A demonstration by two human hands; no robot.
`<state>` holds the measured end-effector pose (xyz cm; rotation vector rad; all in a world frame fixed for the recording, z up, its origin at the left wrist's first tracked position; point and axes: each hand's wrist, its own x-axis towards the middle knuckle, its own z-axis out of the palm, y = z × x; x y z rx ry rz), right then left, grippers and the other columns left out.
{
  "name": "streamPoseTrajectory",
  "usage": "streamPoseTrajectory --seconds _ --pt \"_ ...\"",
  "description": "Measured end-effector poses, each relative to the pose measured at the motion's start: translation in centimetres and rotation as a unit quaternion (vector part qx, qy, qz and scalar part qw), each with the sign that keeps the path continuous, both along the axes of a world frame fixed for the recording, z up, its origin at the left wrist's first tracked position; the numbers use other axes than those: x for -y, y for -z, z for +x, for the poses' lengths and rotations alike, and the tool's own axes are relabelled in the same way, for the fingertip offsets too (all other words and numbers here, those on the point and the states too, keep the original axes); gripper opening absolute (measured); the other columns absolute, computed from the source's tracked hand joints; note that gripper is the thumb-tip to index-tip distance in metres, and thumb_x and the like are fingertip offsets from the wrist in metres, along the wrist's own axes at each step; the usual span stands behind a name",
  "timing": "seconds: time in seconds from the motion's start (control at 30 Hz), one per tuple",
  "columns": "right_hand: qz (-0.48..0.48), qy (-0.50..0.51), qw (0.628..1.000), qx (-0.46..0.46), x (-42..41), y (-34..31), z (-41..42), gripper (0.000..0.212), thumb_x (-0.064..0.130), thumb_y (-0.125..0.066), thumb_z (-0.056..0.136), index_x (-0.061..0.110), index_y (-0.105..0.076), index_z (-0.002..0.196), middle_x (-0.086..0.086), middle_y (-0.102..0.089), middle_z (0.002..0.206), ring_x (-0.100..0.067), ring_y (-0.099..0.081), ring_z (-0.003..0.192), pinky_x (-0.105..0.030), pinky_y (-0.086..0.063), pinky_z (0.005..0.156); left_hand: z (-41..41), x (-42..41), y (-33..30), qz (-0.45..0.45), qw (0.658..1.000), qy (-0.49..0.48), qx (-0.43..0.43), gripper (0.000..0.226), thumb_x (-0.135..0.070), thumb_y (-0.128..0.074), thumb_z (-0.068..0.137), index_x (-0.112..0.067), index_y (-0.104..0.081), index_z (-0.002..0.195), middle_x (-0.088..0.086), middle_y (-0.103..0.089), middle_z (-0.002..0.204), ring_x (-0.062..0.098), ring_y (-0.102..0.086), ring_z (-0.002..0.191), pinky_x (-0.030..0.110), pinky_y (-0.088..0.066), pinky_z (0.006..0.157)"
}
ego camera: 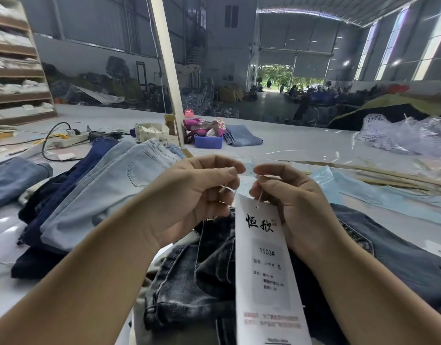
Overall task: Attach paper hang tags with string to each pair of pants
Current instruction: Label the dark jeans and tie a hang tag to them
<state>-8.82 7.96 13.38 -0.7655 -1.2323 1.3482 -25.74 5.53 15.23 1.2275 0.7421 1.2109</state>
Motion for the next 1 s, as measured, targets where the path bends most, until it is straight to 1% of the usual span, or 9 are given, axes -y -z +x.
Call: streamPoseTrajectory --seconds 0.1,0.2,0.33,0.47,0.63,0.73,0.8,0.9,1.0 --pt "-0.006 -0.006 1.000 0.008 -0.2 0.2 0.2 0.029 -0.002 -0.056 0.092 0.018 -0.074 0.080 -0.010 -0.065 0.068 -0.021 -0.048 0.061 -0.030 -0.042 0.056 0.2 -0.4 0.4 -0.020 0.999 0.017 0.045 0.019 0.001 -0.065 0.071 -0.010 -0.078 0.079 0.007 -0.067 0.073 0.013 -0.064 0.059 0.021 -0.054 0.052" --pt "-0.019 -0.018 1.000 0.011 -0.2 0.2 0.6 0.025 0.000 -0.058 0.090 0.017 -0.076 0.084 -0.011 -0.068 0.074 -0.021 -0.049 0.060 -0.030 -0.046 0.053 0.5 -1.0 1.0 -0.026 0.996 0.036 0.075 0.037 0.012 -0.056 0.065 -0.006 -0.078 0.087 0.010 -0.070 0.081 0.016 -0.068 0.070 0.020 -0.056 0.059" --pt "-0.048 -0.002 0.999 -0.010 -0.6 0.7 0.9 0.021 -0.001 -0.062 0.086 0.014 -0.076 0.083 -0.018 -0.070 0.078 -0.028 -0.058 0.064 -0.033 -0.053 0.054 1.2 -1.5 1.9 0.030 0.998 -0.019 -0.047 0.032 0.008 -0.065 0.075 -0.015 -0.079 0.092 0.008 -0.075 0.093 0.016 -0.069 0.082 0.021 -0.055 0.065" --pt "-0.063 0.012 0.996 -0.054 -1.0 1.1 0.9 0.009 0.000 -0.067 0.076 0.007 -0.064 0.081 -0.017 -0.071 0.074 -0.024 -0.063 0.057 -0.034 -0.055 0.052 2.0 -2.0 2.4 0.130 0.956 -0.142 -0.220 0.031 0.003 -0.067 0.087 -0.026 -0.077 0.090 -0.004 -0.077 0.086 0.006 -0.071 0.077 0.015 -0.052 0.063" --pt "-0.020 0.032 0.999 -0.026 -0.8 1.3 1.0 0.007 0.016 -0.075 0.059 0.017 -0.072 0.066 -0.009 -0.067 0.065 -0.018 -0.059 0.050 -0.027 -0.052 0.049 2.5 -2.3 2.6 0.193 0.923 -0.199 -0.267 0.012 -0.016 -0.077 0.082 -0.028 -0.076 0.084 -0.013 -0.074 0.072 -0.002 -0.066 0.064 0.013 -0.050 0.060" --pt "-0.020 0.032 0.999 -0.031 -0.6 1.5 1.0 0.009 0.020 -0.077 0.058 0.017 -0.073 0.065 -0.002 -0.060 0.057 -0.014 -0.053 0.045 -0.025 -0.047 0.046 2.8 -2.4 2.7 0.230 0.904 -0.229 -0.278 0.007 -0.024 -0.074 0.085 -0.027 -0.076 0.079 -0.011 -0.071 0.069 0.007 -0.063 0.060 0.015 -0.048 0.055" --pt "-0.025 0.025 0.999 -0.036 -0.4 1.5 1.0 0.009 0.021 -0.077 0.058 0.017 -0.074 0.065 -0.001 -0.057 0.056 -0.012 -0.049 0.044 -0.023 -0.044 0.046 2.9 -2.4 2.7 0.241 0.902 -0.234 -0.270 0.013 -0.029 -0.070 0.088 -0.025 -0.074 0.077 -0.011 -0.068 0.070 0.009 -0.060 0.065 0.014 -0.046 0.058" --pt "-0.024 -0.002 0.999 -0.049 -0.2 1.5 1.2 0.009 0.018 -0.075 0.057 0.016 -0.074 0.066 -0.004 -0.060 0.058 -0.010 -0.052 0.045 -0.019 -0.044 0.043 3.2 -2.5 2.9 0.226 0.925 -0.202 -0.230 0.020 -0.028 -0.058 0.085 -0.020 -0.065 0.068 -0.015 -0.054 0.057 0.000 -0.048 0.054 0.008 -0.036 0.054" --pt "-0.004 -0.014 0.999 -0.038 -0.3 1.6 1.4 0.026 0.014 -0.081 0.045 0.015 -0.075 0.070 -0.008 -0.062 0.064 -0.010 -0.053 0.050 -0.018 -0.045 0.047 3.4 -2.5 3.4 0.215 0.939 -0.165 -0.210 0.020 -0.020 -0.053 0.082 -0.010 -0.056 0.065 -0.008 -0.044 0.053 0.003 -0.039 0.052 0.013 -0.032 0.050"
